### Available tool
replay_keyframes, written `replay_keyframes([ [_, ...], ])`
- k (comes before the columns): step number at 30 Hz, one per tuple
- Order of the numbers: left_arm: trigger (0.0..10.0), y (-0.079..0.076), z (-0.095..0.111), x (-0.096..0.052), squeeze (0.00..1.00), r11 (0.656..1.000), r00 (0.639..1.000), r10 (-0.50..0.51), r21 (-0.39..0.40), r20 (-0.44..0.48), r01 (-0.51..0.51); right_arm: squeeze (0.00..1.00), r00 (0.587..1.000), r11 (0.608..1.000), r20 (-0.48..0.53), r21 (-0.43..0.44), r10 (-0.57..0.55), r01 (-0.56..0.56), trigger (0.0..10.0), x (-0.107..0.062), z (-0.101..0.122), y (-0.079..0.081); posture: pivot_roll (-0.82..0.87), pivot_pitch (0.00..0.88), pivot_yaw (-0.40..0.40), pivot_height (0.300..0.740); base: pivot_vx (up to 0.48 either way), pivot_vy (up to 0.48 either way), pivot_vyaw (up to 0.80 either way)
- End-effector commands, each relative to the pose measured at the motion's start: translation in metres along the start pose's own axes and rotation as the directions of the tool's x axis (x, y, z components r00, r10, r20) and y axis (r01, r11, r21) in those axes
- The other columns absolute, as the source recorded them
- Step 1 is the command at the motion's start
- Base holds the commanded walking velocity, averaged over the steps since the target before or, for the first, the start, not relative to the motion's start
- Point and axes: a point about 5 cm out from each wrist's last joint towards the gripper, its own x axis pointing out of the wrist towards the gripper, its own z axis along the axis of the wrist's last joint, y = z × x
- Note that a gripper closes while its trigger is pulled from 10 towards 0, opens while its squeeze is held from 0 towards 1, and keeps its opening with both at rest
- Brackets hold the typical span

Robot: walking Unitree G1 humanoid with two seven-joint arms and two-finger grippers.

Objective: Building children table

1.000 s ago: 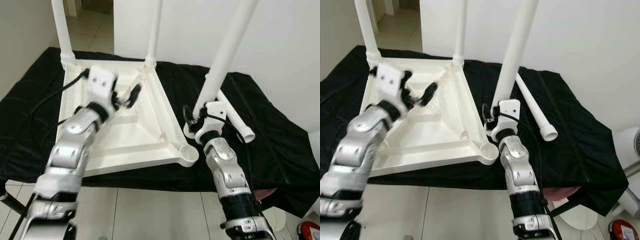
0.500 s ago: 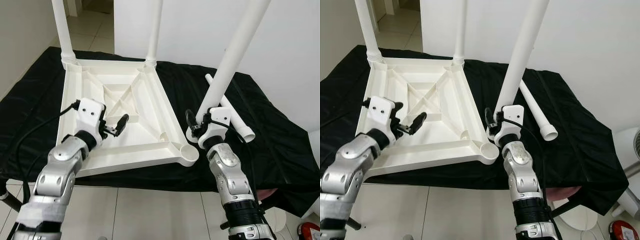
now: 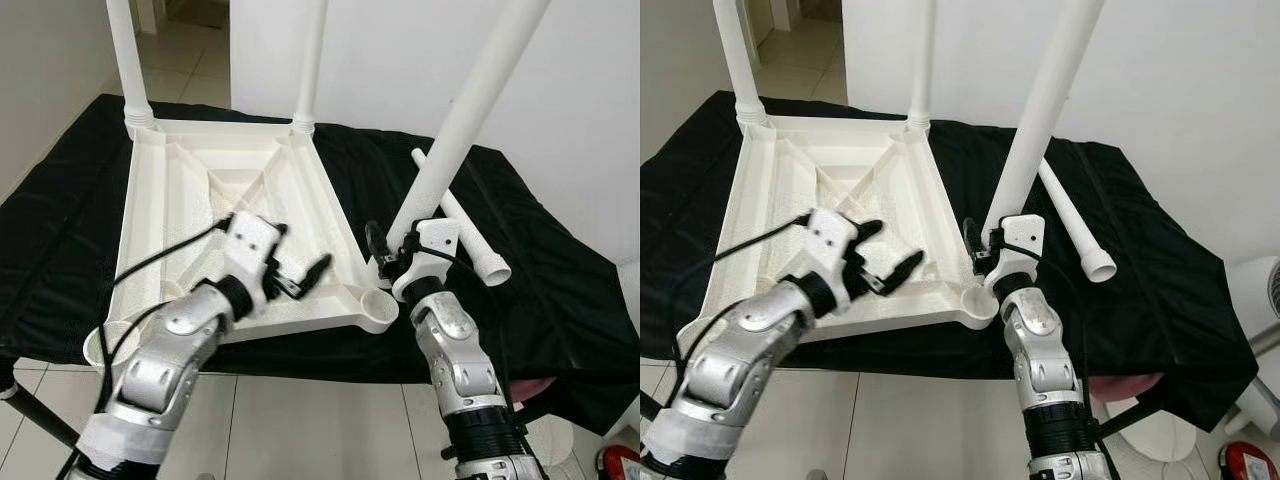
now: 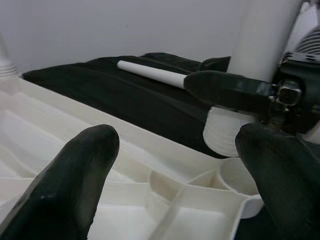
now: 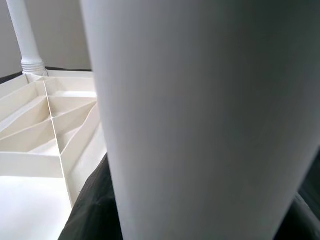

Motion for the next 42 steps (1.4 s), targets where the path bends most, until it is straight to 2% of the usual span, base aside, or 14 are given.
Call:
replay_keyframes([
  [1, 10.0, -0.014, -0.001, 0.001, 0.0, 0.995, 0.995, -0.095, -0.021, -0.008, 0.095, 0.0, 1.0, 1.0, 0.022, -0.012, -0.004, 0.004, 10.0, -0.002, 0.003, -0.003, 0.04, 0.0, -0.112, 0.74, 0.0, 0.0, 0.0],
  [3, 10.0, -0.022, -0.001, 0.0, 0.0, 0.989, 0.989, -0.145, -0.018, -0.013, 0.145, 0.0, 1.0, 1.0, 0.019, -0.012, -0.006, 0.006, 10.0, -0.004, 0.002, -0.004, 0.04, 0.0, -0.112, 0.74, 0.0, 0.0, 0.0],
  [8, 10.0, -0.032, -0.003, -0.004, 0.0, 0.98, 0.98, -0.198, -0.034, -0.029, 0.197, 0.0, 1.0, 1.0, 0.016, -0.005, -0.004, 0.004, 10.0, -0.007, 0.0, -0.004, 0.04, 0.0, -0.111, 0.74, 0.0, 0.0, 0.0],
  [14, 10.0, -0.041, -0.005, -0.008, 0.0, 0.972, 0.972, -0.233, -0.033, -0.038, 0.232, 0.0, 0.999, 1.0, 0.028, 0.014, 0.026, -0.027, 10.0, -0.014, 0.0, -0.002, 0.04, 0.0, -0.117, 0.74, 0.0, 0.0, 0.0],
  [16, 10.0, -0.041, -0.005, -0.008, 0.0, 0.972, 0.972, -0.233, -0.033, -0.038, 0.232, 0.0, 0.999, 1.0, 0.028, 0.014, 0.026, -0.027, 10.0, -0.014, 0.0, -0.002, 0.04, 0.0, -0.117, 0.74, 0.0, 0.0, 0.0],
  [20, 10.0, -0.043, -0.005, -0.008, 0.0, 0.973, 0.972, -0.23, -0.04, -0.039, 0.228, 0.0, 0.999, 0.999, -0.009, 0.015, 0.05, -0.05, 10.0, -0.025, -0.012, -0.002, 0.05, 0.0, -0.122, 0.74, 0.0, 0.0, 0.0],
  [22, 10.0, -0.043, -0.005, -0.008, 0.0, 0.973, 0.972, -0.23, -0.04, -0.039, 0.228, 0.0, 0.999, 0.999, -0.009, 0.015, 0.05, -0.05, 10.0, -0.025, -0.012, -0.002, 0.05, 0.0, -0.122, 0.74, 0.0, 0.0, 0.0],
  [25, 10.0, -0.044, -0.004, -0.008, 0.0, 0.973, 0.973, -0.228, -0.04, -0.041, 0.227, 0.0, 0.996, 0.998, -0.068, 0.015, 0.06, -0.059, 10.0, -0.027, -0.028, -0.003, 0.05, 0.0, -0.126, 0.74, 0.0, 0.0, 0.0],
  [27, 10.0, -0.044, -0.004, -0.008, 0.0, 0.973, 0.973, -0.228, -0.04, -0.041, 0.227, 0.0, 0.996, 0.998, -0.068, 0.015, 0.06, -0.059, 10.0, -0.027, -0.028, -0.003, 0.05, 0.0, -0.126, 0.74, 0.0, 0.0, 0.0],
  [30, 10.0, -0.043, -0.002, -0.008, 0.0, 0.974, 0.974, -0.224, -0.032, -0.043, 0.223, 0.0, 0.99, 0.997, -0.118, 0.014, 0.071, -0.07, 10.0, -0.027, -0.041, -0.002, 0.05, 0.0, -0.128, 0.74, 0.0, 0.0, 0.0],
  [34, 10.0, -0.042, -0.002, -0.009, 0.0, 0.975, 0.974, -0.22, -0.028, -0.046, 0.219, 0.0, 0.989, 0.997, -0.125, 0.016, 0.079, -0.078, 10.0, -0.027, -0.042, -0.001, 0.05, 0.0, -0.128, 0.74, 0.0, 0.0, 0.0],
  [37, 10.0, -0.043, -0.001, -0.009, 0.0, 0.975, 0.974, -0.221, -0.03, -0.045, 0.22, 0.0, 0.985, 0.994, -0.136, -0.011, 0.109, -0.111, 10.0, -0.027, -0.045, 0.0, 0.06, 0.0, -0.129, 0.74, 0.0, 0.0, 0.0],
  [38, 10.0, -0.044, -0.001, -0.009, 0.0, 0.975, 0.974, -0.221, -0.032, -0.044, 0.22, 0.0, 0.973, 0.982, -0.16, -0.061, 0.166, -0.177, 10.0, -0.028, -0.049, 0.001, 0.06, 0.0, -0.13, 0.74, 0.0, 0.0, 0.0],
  [42, 10.0, -0.044, 0.0, -0.009, 0.0, 0.975, 0.974, -0.221, -0.032, -0.045, 0.219, 0.0, 0.967, 0.975, -0.168, -0.079, 0.193, -0.209, 10.0, -0.03, -0.051, 0.001, 0.06, 0.0, -0.13, 0.74, 0.0, 0.0, 0.0],
])
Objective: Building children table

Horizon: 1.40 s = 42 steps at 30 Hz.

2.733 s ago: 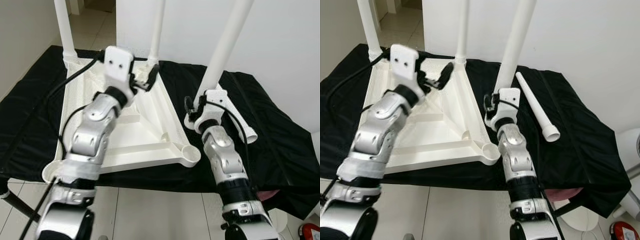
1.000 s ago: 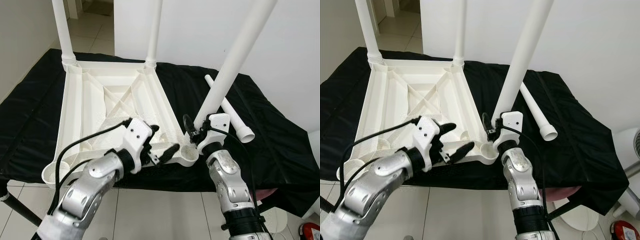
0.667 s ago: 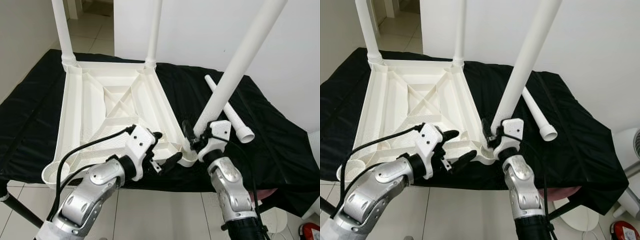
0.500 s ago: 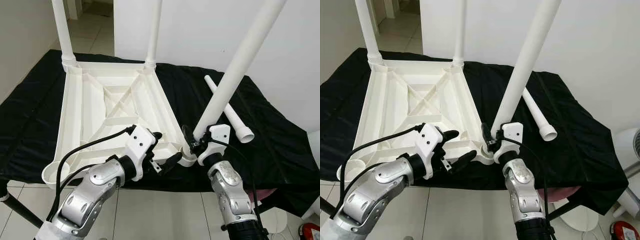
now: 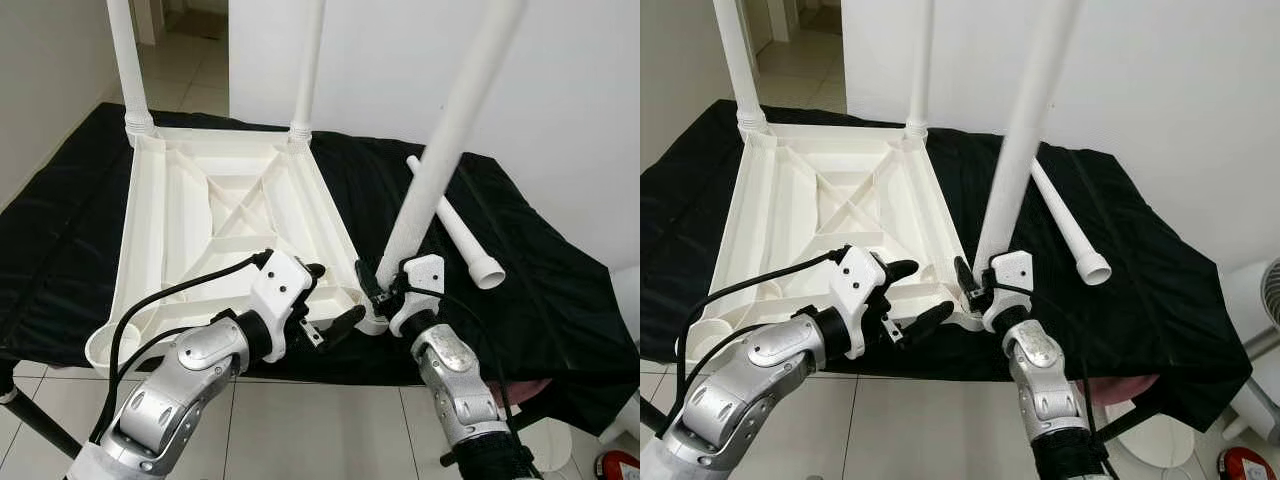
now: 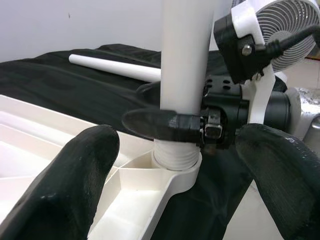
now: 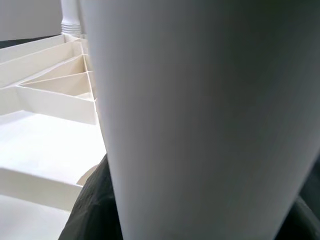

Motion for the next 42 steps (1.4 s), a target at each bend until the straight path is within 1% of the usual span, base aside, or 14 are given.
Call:
replay_keyframes([
  [1, 10.0, -0.006, 0.002, 0.001, 0.0, 0.998, 0.998, -0.06, 0.001, 0.002, 0.06, 0.0, 0.996, 1.0, -0.084, -0.002, 0.02, -0.02, 10.0, -0.007, -0.017, 0.0, 0.06, 0.0, -0.13, 0.74, 0.0, 0.0, 0.0],
  [3, 10.0, -0.006, 0.002, 0.001, 0.0, 0.998, 0.998, -0.059, 0.001, 0.001, 0.059, 0.0, 0.995, 0.999, -0.091, -0.013, 0.05, -0.051, 10.0, -0.009, -0.02, -0.001, 0.06, 0.0, -0.128, 0.74, 0.0, 0.0, 0.0],
  [8, 10.0, -0.006, 0.003, 0.001, 0.0, 0.998, 0.998, -0.058, -0.001, 0.001, 0.058, 0.0, 0.993, 0.998, -0.099, -0.01, 0.064, -0.066, 10.0, -0.01, -0.023, -0.002, 0.06, 0.0, -0.128, 0.74, 0.0, 0.0, 0.0],
  [10, 10.0, -0.007, 0.003, 0.001, 0.0, 0.998, 0.998, -0.06, -0.001, 0.002, 0.06, 0.0, 0.99, 0.998, -0.127, 0.032, 0.061, -0.057, 10.0, -0.012, -0.029, -0.004, 0.06, 0.0, -0.125, 0.74, 0.0, 0.0, 0.0],
  [11, 10.0, -0.007, 0.003, 0.001, 0.0, 0.998, 0.998, -0.06, -0.001, 0.002, 0.06, 0.0, 0.99, 0.998, -0.127, 0.032, 0.061, -0.057, 10.0, -0.012, -0.029, -0.004, 0.06, 0.0, -0.125, 0.74, 0.0, 0.0, 0.0],
  [13, 10.0, -0.006, 0.004, 0.0, 0.0, 0.998, 0.998, -0.062, 0.0, 0.0, 0.062, 0.0, 0.987, 0.996, -0.159, 0.088, 0.03, -0.016, 10.0, -0.011, -0.034, -0.008, 0.06, 0.0, -0.123, 0.74, 0.0, 0.0, 0.0],
  [14, 10.0, -0.006, 0.004, 0.0, 0.0, 0.998, 0.998, -0.062, 0.0, 0.0, 0.062, 0.0, 0.987, 0.996, -0.159, 0.088, 0.03, -0.016, 10.0, -0.011, -0.034, -0.008, 0.06, 0.0, -0.123, 0.74, 0.0, 0.0, 0.0],
  [17, 10.0, -0.006, 0.005, 0.0, 0.0, 0.998, 0.998, -0.063, 0.001, 0.0, 0.063, 0.0, 0.979, 0.99, -0.204, 0.131, -0.015, 0.043, 10.0, -0.01, -0.04, -0.013, 0.06, 0.0, -0.123, 0.74, 0.0, 0.0, 0.0],
  [19, 10.0, -0.006, 0.005, 0.0, 0.0, 0.998, 0.998, -0.064, 0.002, 0.0, 0.064, 0.0, 0.971, 0.988, -0.236, 0.141, -0.031, 0.066, 10.0, -0.009, -0.043, -0.015, 0.06, 0.0, -0.12, 0.74, 0.0, 0.0, 0.0],
  [30, 10.0, -0.007, 0.006, 0.0, 0.0, 0.998, 0.998, -0.067, 0.001, 0.0, 0.067, 0.0, 0.96, 0.984, -0.273, 0.148, -0.056, 0.099, 10.0, -0.009, -0.049, -0.019, 0.07, 0.0, -0.121, 0.74, 0.0, 0.0, 0.0],
  [32, 10.0, -0.007, 0.006, 0.0, 0.0, 0.998, 0.998, -0.067, 0.0, -0.001, 0.067, 0.0, 0.949, 0.975, -0.305, 0.18, -0.073, 0.133, 10.0, -0.01, -0.053, -0.02, 0.06, 0.0, -0.123, 0.74, 0.0, 0.0, 0.0],
  [35, 10.0, -0.008, 0.006, 0.0, 0.0, 0.998, 0.998, -0.068, -0.001, -0.001, 0.068, 0.0, 0.941, 0.966, -0.323, 0.199, -0.097, 0.167, 10.0, -0.011, -0.056, -0.022, 0.06, 0.0, -0.124, 0.74, 0.0, 0.0, 0.0],
  [39, 10.0, -0.009, 0.006, 0.0, 0.0, 0.997, 0.997, -0.072, -0.001, -0.002, 0.072, 0.0, 0.928, 0.951, -0.346, 0.213, -0.139, 0.222, 10.0, -0.014, -0.06, -0.026, 0.07, 0.0, -0.124, 0.74, 0.0, 0.0, 0.0],
  [42, 10.0, -0.009, 0.006, -0.001, 0.0, 0.997, 0.997, -0.073, -0.002, -0.002, 0.073, 0.0, 0.928, 0.952, -0.34, 0.204, -0.149, 0.227, 10.0, -0.016, -0.061, -0.027, 0.07, 0.0, -0.123, 0.74, 0.0, 0.0, 0.0],
])
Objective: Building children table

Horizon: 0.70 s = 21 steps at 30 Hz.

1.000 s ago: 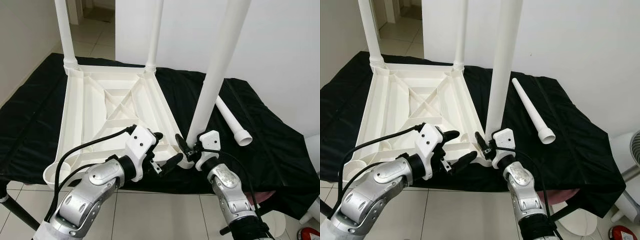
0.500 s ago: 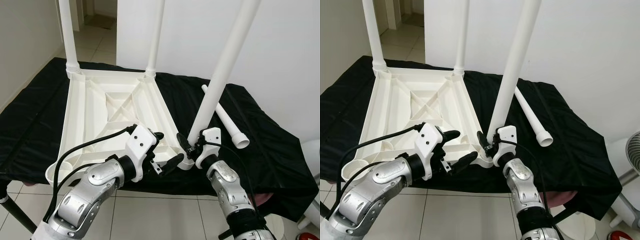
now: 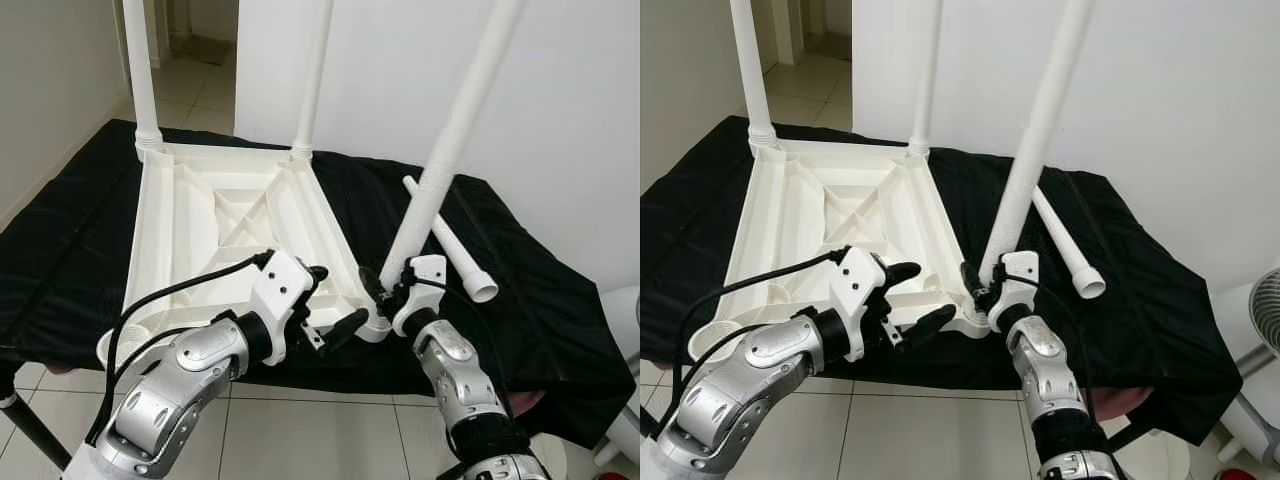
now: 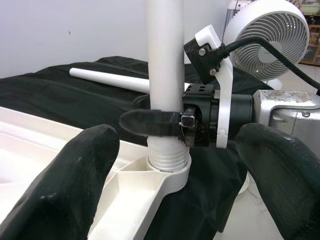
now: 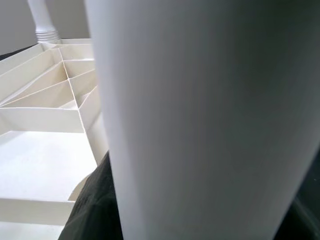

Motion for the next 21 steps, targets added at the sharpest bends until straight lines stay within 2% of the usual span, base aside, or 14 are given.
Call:
replay_keyframes([
  [1, 10.0, -0.006, 0.003, 0.001, 0.0, 0.998, 0.998, -0.055, 0.008, 0.008, 0.055, 0.0, 0.982, 0.995, -0.167, 0.026, -0.09, 0.095, 10.0, -0.017, -0.036, -0.016, 0.07, 0.0, -0.123, 0.74, 0.0, 0.0, 0.0],
  [6, 10.0, -0.007, 0.003, 0.001, 0.0, 0.998, 0.998, -0.056, 0.008, 0.006, 0.056, 0.0, 0.985, 0.993, -0.144, 0.057, -0.098, 0.107, 10.0, -0.02, -0.037, -0.014, 0.07, 0.0, -0.123, 0.74, 0.0, 0.0, 0.0],
  [8, 10.0, -0.007, 0.003, 0.001, 0.0, 0.998, 0.998, -0.056, 0.007, 0.005, 0.056, 0.0, 0.992, 0.99, -0.089, 0.103, -0.087, 0.096, 10.0, -0.024, -0.035, -0.012, 0.07, 0.0, -0.127, 0.74, 0.0, 0.0, 0.0],
  [10, 10.0, -0.008, 0.003, 0.001, 0.0, 0.998, 0.998, -0.057, 0.004, 0.005, 0.057, 0.0, 0.997, 0.996, 0.035, 0.066, -0.069, 0.067, 10.0, -0.032, -0.028, -0.007, 0.07, 0.0, -0.127, 0.74, 0.0, 0.0, 0.0],
  [15, 10.0, -0.009, 0.003, 0.0, 0.0, 0.998, 0.998, -0.057, 0.002, 0.004, 0.057, 0.0, 0.996, 0.998, 0.07, 0.026, -0.05, 0.048, 10.0, -0.039, -0.03, -0.001, 0.07, 0.0, -0.127, 0.74, 0.0, 0.0, 0.0],
  [21, 10.0, -0.009, 0.003, -0.001, 0.0, 0.998, 0.998, -0.059, -0.001, 0.002, 0.059, 0.0, 0.997, 0.999, 0.067, 0.017, -0.042, 0.041, 10.0, -0.041, -0.033, 0.003, 0.07, 0.0, -0.122, 0.74, 0.0, 0.0, 0.0],
])
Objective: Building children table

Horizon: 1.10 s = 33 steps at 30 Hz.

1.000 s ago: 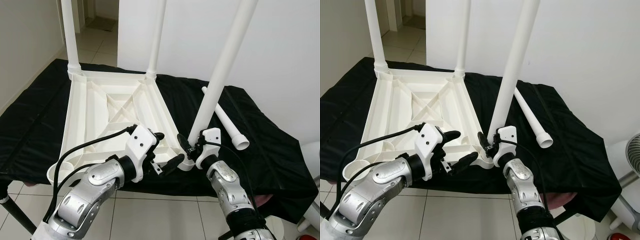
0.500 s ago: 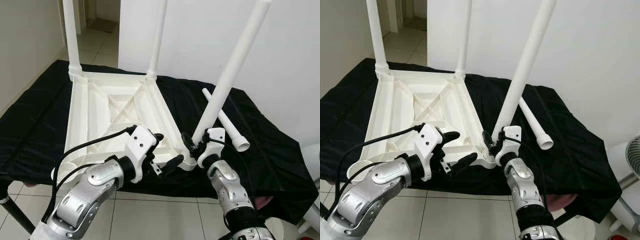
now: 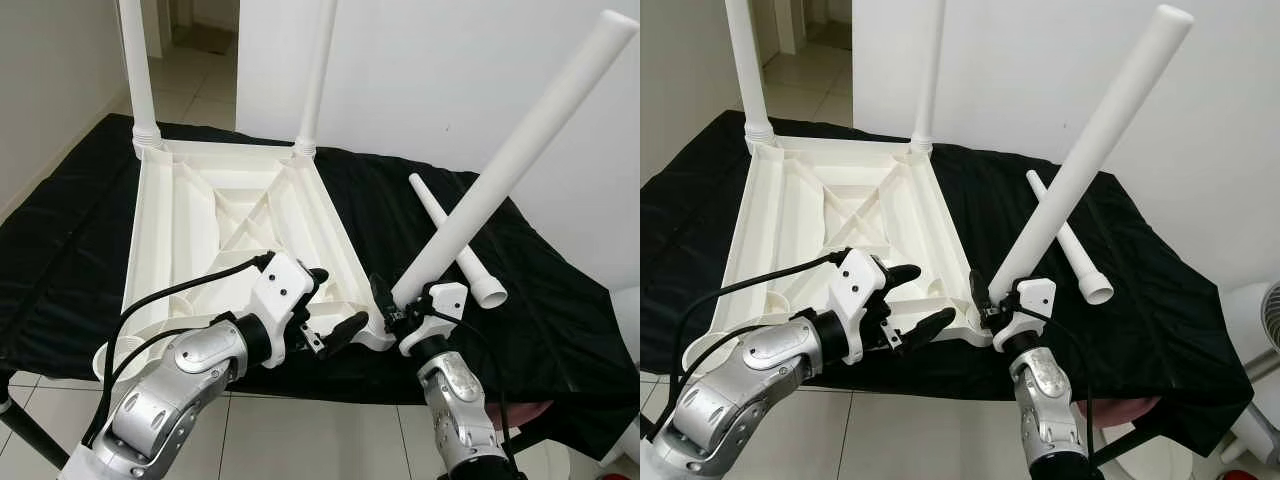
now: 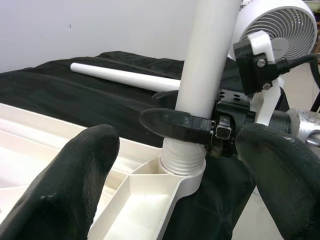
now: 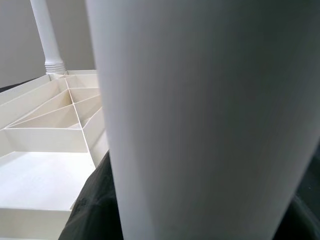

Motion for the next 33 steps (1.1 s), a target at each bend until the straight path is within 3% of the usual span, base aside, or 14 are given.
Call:
replay_keyframes([
  [1, 10.0, -0.006, 0.0, 0.001, 0.0, 0.999, 0.999, -0.049, -0.014, -0.001, 0.049, 0.0, 0.989, 0.999, -0.143, 0.028, -0.032, 0.037, 10.0, -0.014, -0.025, -0.005, 0.07, 0.0, -0.122, 0.74, 0.0, 0.0, 0.0],
  [10, 10.0, -0.006, 0.0, 0.001, 0.0, 0.999, 0.999, -0.054, -0.011, -0.004, 0.054, 0.0, 0.974, 0.999, -0.227, -0.043, -0.008, -0.002, 10.0, -0.009, -0.031, -0.006, 0.07, 0.0, -0.121, 0.74, 0.0, 0.0, 0.0],
  [12, 10.0, -0.006, 0.0, 0.001, 0.0, 0.999, 0.999, -0.054, -0.01, -0.005, 0.054, 0.0, 0.967, 0.997, -0.256, -0.079, -0.002, -0.019, 10.0, -0.008, -0.033, -0.007, 0.07, 0.0, -0.121, 0.74, 0.0, 0.0, 0.0],
  [13, 10.0, -0.007, 0.001, 0.001, 0.0, 0.999, 0.999, -0.053, -0.011, -0.003, 0.053, 0.0, 0.97, 0.977, -0.237, -0.186, 0.059, -0.105, 10.0, -0.005, -0.027, -0.006, 0.07, 0.0, -0.123, 0.74, 0.0, 0.0, 0.0],
  [19, 10.0, -0.007, 0.001, 0.0, 0.0, 0.999, 0.999, -0.051, -0.012, -0.003, 0.051, 0.0, 0.965, 0.936, -0.214, -0.28, 0.154, -0.212, 10.0, -0.005, -0.02, -0.003, 0.07, 0.0, -0.126, 0.74, 0.0, 0.0, 0.0],
  [24, 10.0, -0.007, 0.001, 0.0, 0.0, 0.999, 0.999, -0.05, -0.012, -0.004, 0.05, 0.0, 0.962, 0.934, -0.215, -0.277, 0.17, -0.227, 10.0, -0.005, -0.02, -0.002, 0.07, 0.0, -0.126, 0.74, 0.0, 0.0, 0.0],
  [27, 10.0, -0.007, 0.002, 0.0, 0.0, 0.999, 0.999, -0.049, -0.009, -0.002, 0.049, 0.0, 0.965, 0.975, -0.236, -0.161, 0.114, -0.154, 10.0, -0.005, -0.024, -0.009, 0.07, 0.0, -0.125, 0.74, 0.0, 0.0, 0.0],
  [33, 10.0, -0.007, 0.002, 0.0, 0.0, 0.999, 0.999, -0.051, -0.008, -0.003, 0.051, 0.0, 0.969, 0.997, -0.244, -0.046, 0.042, -0.055, 10.0, -0.002, -0.028, -0.014, 0.07, 0.0, -0.122, 0.74, 0.0, 0.0, 0.0],
])
